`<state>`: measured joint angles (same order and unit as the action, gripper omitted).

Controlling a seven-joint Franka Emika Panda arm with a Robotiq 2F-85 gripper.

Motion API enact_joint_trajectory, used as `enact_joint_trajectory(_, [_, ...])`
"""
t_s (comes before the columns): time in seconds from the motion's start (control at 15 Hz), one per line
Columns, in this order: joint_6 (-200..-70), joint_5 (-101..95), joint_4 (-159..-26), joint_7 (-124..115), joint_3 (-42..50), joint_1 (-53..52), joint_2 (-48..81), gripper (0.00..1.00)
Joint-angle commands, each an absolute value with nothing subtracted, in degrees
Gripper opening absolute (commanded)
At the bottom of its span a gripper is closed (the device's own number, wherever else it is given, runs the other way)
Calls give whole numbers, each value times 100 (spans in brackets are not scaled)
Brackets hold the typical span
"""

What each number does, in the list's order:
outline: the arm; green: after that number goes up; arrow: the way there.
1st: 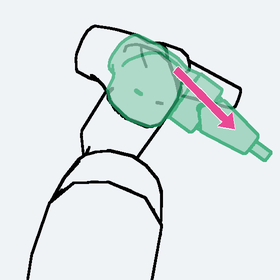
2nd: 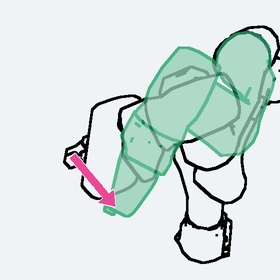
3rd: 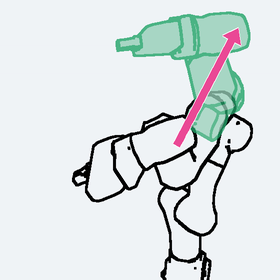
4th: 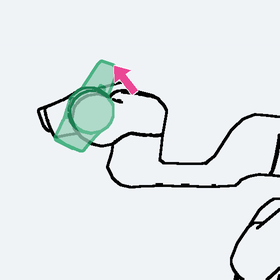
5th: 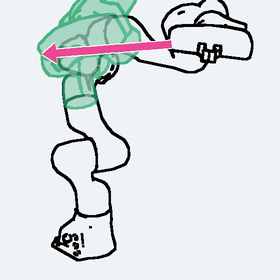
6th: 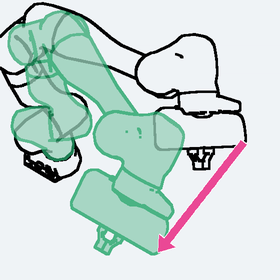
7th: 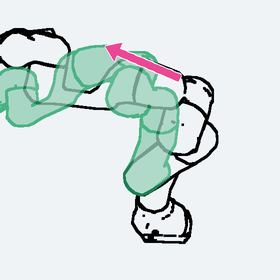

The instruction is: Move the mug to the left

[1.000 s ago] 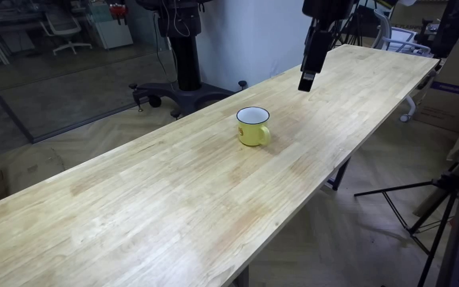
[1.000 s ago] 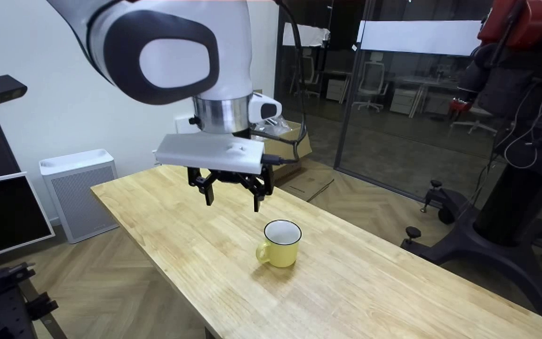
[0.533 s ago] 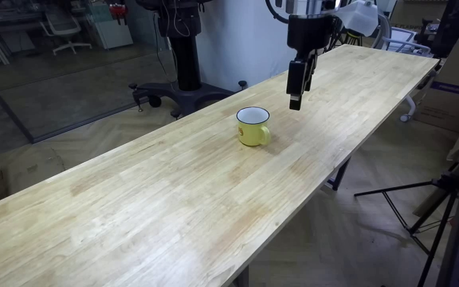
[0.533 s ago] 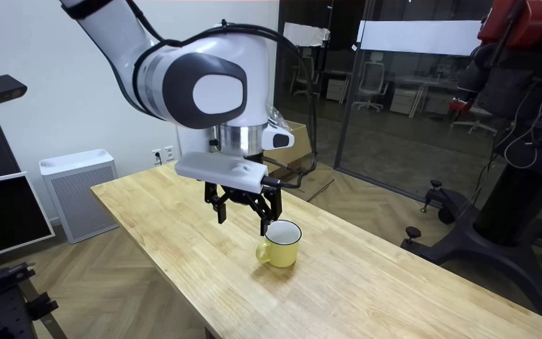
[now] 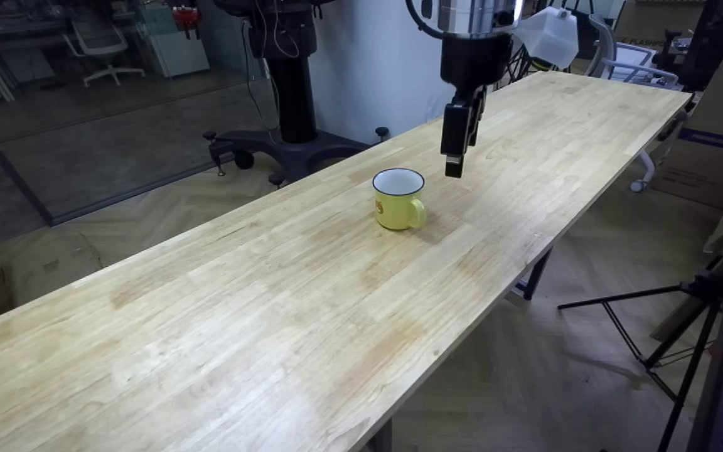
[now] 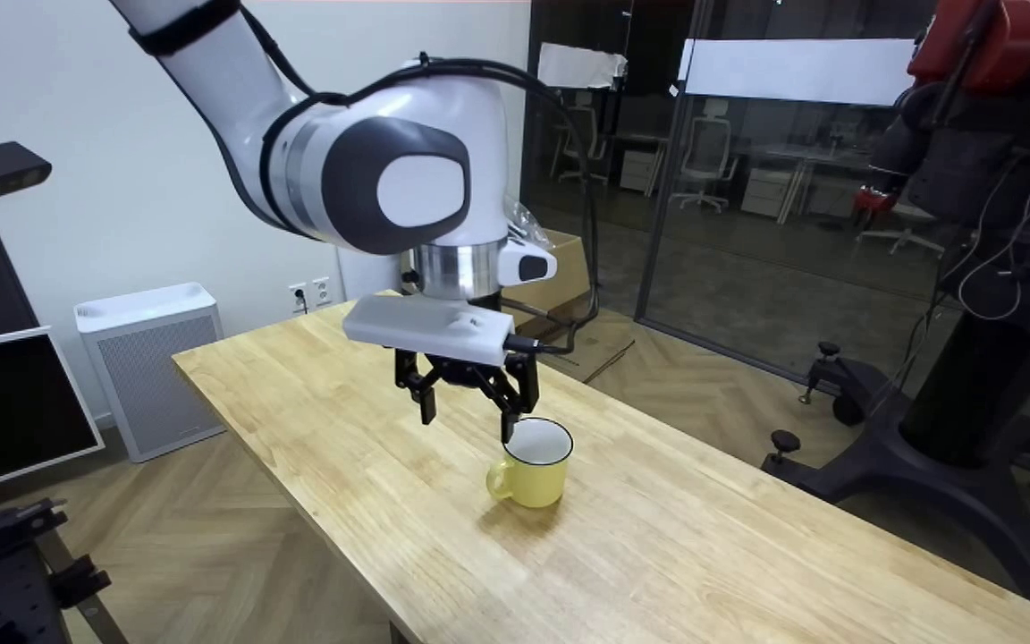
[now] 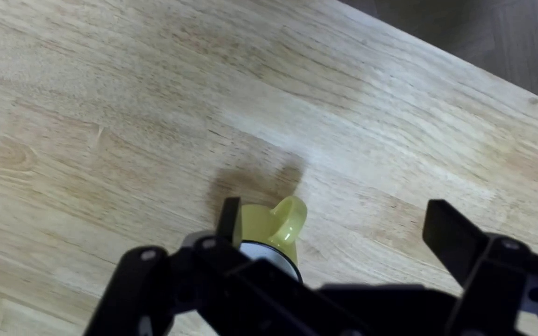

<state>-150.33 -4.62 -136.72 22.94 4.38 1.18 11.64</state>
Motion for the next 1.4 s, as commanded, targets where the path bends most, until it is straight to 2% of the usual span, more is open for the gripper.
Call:
enact_joint_trajectory(0.0, [-15178, -706, -13183, 2188, 217, 149, 1761, 100])
enact_joint_trajectory(0.47, [-15538, -997, -12153, 2334, 38, 213, 2989, 100])
enact_joint_trajectory(0.53, [-15562, -919, -12647, 2291, -47, 245, 2575, 100])
enact_joint_trajectory(1.33, [-15742, -1093, -11902, 2373, -112, 297, 3441, 100])
